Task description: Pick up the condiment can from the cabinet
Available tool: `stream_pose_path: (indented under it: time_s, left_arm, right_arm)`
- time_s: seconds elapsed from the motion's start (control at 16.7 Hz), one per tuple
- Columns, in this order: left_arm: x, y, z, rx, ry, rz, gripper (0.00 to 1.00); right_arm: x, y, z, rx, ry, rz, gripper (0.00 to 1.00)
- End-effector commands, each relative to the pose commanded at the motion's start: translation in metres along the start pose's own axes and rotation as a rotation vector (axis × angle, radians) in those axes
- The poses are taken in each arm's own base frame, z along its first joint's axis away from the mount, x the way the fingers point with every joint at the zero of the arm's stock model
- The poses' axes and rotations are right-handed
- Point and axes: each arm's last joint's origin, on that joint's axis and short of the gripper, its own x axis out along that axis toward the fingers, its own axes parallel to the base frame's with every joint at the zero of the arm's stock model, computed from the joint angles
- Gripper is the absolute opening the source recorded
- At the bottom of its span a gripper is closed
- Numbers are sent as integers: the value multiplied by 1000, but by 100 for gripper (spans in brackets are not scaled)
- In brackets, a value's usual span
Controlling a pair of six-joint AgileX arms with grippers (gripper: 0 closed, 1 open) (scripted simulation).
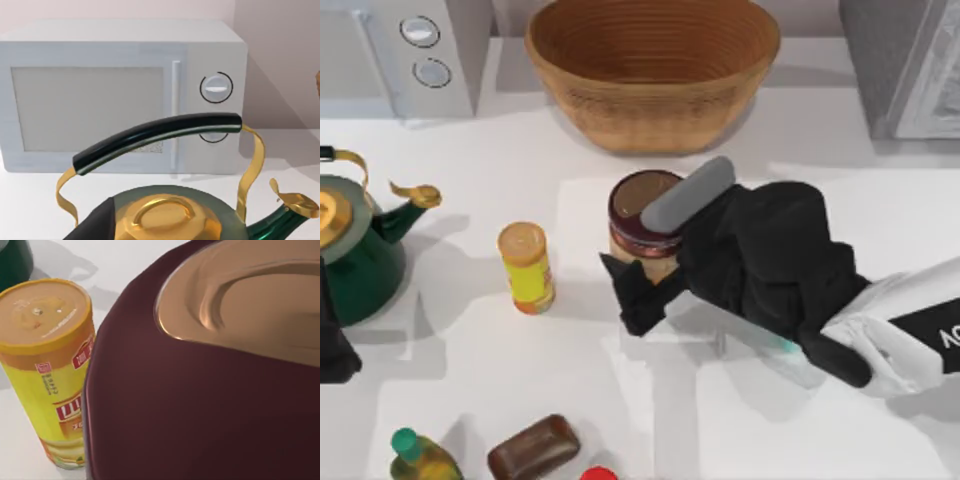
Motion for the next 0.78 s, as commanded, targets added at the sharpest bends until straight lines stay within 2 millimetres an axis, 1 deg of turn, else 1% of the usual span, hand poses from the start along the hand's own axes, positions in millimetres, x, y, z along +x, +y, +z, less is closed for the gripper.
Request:
stream_pose_path:
  time_s: [0.66, 0.72, 0.78]
  left_arm:
    - [0, 0, 0, 0, 0, 0, 100]
    - [0, 0, 0, 0, 0, 0, 100]
    - [0, 0, 0, 0, 0, 0, 100]
  right_arm:
    - [0, 0, 0, 0, 0, 0, 98]
    - [0, 0, 0, 0, 0, 0, 100]
    - [0, 0, 0, 0, 0, 0, 100]
